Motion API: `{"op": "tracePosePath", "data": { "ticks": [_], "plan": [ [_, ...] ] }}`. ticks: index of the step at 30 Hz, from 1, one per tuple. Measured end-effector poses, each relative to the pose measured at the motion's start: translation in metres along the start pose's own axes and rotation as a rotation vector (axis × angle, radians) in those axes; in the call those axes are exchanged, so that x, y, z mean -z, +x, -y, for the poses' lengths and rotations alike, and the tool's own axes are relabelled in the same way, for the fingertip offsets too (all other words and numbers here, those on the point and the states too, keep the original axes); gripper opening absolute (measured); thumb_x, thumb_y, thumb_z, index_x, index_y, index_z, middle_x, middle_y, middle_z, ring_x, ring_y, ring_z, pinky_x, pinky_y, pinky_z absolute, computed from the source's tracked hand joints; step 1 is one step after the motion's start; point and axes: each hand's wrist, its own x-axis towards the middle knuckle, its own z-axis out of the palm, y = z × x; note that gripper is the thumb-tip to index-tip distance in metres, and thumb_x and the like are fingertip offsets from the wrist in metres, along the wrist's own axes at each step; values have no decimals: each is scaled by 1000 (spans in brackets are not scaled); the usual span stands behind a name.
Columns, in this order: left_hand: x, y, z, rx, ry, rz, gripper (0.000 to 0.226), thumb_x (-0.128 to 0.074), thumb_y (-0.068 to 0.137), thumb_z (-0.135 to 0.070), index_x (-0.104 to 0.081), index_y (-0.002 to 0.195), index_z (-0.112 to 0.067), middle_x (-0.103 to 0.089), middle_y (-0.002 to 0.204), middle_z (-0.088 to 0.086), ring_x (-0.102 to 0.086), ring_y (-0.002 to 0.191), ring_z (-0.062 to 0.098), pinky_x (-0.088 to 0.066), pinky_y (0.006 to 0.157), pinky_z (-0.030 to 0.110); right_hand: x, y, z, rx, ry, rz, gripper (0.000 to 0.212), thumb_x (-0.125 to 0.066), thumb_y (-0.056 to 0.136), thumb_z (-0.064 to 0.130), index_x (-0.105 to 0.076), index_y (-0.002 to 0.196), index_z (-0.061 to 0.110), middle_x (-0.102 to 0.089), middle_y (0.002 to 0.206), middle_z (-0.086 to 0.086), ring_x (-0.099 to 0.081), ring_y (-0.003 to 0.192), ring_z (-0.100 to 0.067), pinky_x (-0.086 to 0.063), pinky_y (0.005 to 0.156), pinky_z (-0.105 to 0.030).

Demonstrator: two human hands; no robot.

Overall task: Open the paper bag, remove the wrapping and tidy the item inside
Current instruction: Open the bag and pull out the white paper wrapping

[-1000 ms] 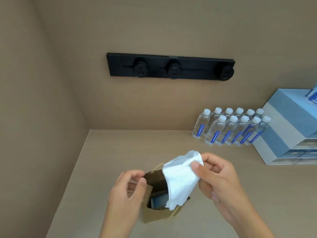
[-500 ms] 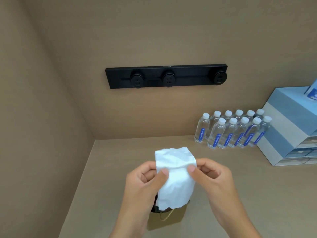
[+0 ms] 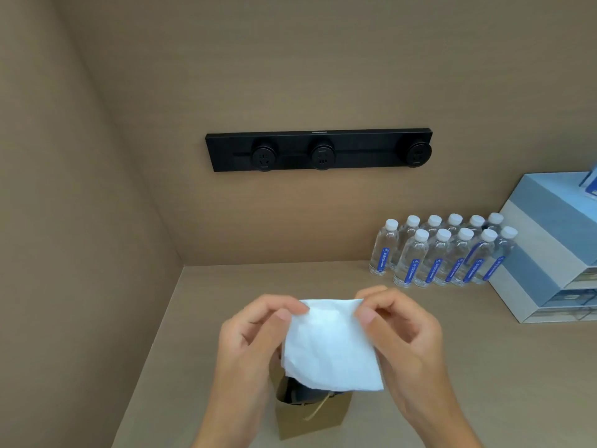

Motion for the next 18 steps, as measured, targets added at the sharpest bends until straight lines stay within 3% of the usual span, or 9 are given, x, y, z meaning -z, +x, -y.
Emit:
{"op": "tracePosePath", "data": {
  "ticks": [4, 8, 13, 15, 17, 18],
  "plan": [
    [-3, 2, 0, 54, 8, 7, 43, -79, 66, -30, -67, 107, -32, -77, 83, 8, -69, 67, 13, -53, 56, 19, -10, 3, -3, -13, 69, -81, 27, -71, 75, -2, -63, 86, 21, -70, 80, 2, -65, 72, -11, -54, 63, -21],
    [0, 2, 1, 125, 122, -17, 43, -73, 61, -51, -76, 98, -28, -77, 86, -3, -68, 74, 3, -50, 60, 11, -10, 6, -4, -23, 34, -78, 32, -73, 73, 0, -67, 94, 23, -71, 78, 4, -66, 71, -8, -53, 64, -16],
    [-1, 8, 2, 159, 257, 110, 14, -71, 72, -27, -77, 78, -16, -75, 76, 10, -65, 62, 9, -47, 51, 18, -9, 14, 4, -72, -75, 22, 29, -76, 74, 7, -69, 96, 23, -72, 75, 2, -66, 69, -9, -52, 62, -18],
    [-3, 11, 6, 146, 253, 57, 11, -69, 71, -21, -75, 75, -13, -73, 77, 16, -63, 59, 13, -46, 50, 20, -9, 15, 1, -169, 48, -6, 35, -83, 70, 25, -68, 100, 15, -72, 76, 0, -66, 69, -12, -52, 58, -20],
    [-7, 12, 10, 132, 176, -55, 12, -69, 72, -22, -73, 75, -11, -72, 77, 18, -63, 59, 15, -47, 50, 21, -12, 8, -10, -360, 369, 50, 55, -81, 73, 38, -64, 110, 0, -72, 96, -14, -67, 86, -26, -56, 68, -30],
    [-10, 12, 12, 133, 129, -104, 12, -70, 73, -23, -73, 76, -12, -73, 77, 19, -64, 60, 16, -49, 51, 23, -16, 3, -15, -439, 531, 94, 56, -75, 81, 35, -61, 117, -6, -69, 110, -22, -66, 97, -32, -55, 76, -37]
  ]
}}
